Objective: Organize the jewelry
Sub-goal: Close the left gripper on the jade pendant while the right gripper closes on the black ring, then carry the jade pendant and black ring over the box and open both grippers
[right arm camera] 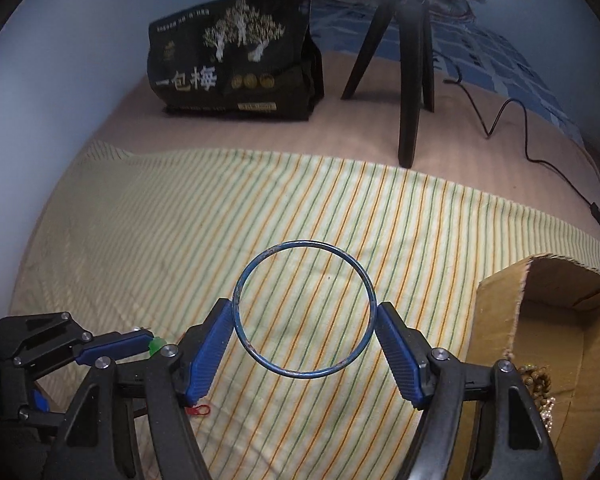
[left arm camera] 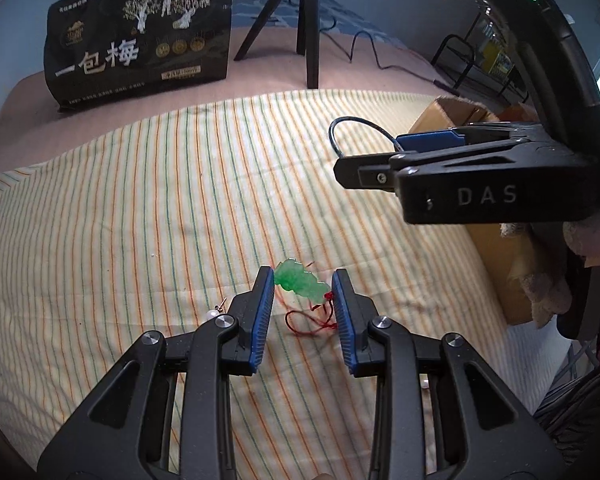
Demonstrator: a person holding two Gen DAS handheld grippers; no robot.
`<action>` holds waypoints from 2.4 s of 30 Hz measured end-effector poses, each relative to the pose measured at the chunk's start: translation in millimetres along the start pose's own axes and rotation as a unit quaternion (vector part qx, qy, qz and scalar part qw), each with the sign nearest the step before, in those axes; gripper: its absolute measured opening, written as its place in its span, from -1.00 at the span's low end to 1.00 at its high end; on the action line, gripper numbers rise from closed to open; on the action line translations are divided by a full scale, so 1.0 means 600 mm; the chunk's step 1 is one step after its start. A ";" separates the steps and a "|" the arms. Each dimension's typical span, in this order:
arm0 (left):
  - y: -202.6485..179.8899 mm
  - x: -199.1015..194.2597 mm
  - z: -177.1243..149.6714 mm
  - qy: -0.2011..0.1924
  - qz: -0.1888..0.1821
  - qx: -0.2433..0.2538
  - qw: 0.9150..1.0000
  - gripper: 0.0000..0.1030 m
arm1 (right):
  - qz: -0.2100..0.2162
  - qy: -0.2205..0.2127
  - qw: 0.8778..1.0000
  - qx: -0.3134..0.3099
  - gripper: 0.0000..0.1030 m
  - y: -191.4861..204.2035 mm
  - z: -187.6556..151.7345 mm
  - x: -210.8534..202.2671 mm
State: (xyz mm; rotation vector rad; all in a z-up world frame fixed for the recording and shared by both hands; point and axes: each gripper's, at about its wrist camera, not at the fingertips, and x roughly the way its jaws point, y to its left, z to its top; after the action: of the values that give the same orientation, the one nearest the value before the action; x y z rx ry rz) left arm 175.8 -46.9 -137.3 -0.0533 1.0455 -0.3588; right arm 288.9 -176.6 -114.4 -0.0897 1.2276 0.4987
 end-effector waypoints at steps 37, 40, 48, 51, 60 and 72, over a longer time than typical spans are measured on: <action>-0.223 -0.124 0.112 -0.109 -0.175 0.043 0.977 -0.43 | -0.073 -0.101 0.983 0.136 0.44 -0.232 -0.087 -0.228; -0.244 -0.109 0.112 -0.102 -0.182 0.051 0.977 -0.43 | -0.074 -0.096 0.982 0.146 0.44 -0.250 -0.094 -0.226; -0.287 -0.058 0.100 -0.072 -0.182 0.073 0.978 -0.43 | -0.073 -0.077 0.981 0.165 0.44 -0.279 -0.110 -0.207; -0.295 -0.043 0.092 -0.060 -0.178 0.079 0.979 -0.43 | -0.073 -0.068 0.980 0.170 0.44 -0.283 -0.111 -0.194; -0.314 -0.005 0.065 -0.029 -0.168 0.100 0.980 -0.42 | -0.078 -0.044 0.980 0.175 0.44 -0.294 -0.117 -0.163; -0.328 0.007 0.050 -0.008 -0.167 0.124 0.978 -0.42 | -0.080 -0.034 0.981 0.173 0.45 -0.296 -0.121 -0.156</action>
State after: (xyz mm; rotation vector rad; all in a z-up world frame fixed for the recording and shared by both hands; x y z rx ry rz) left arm 151.0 -237.1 -83.7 -0.0085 0.9681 -0.7909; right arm 275.4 -387.9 -89.0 0.1228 1.2123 0.1438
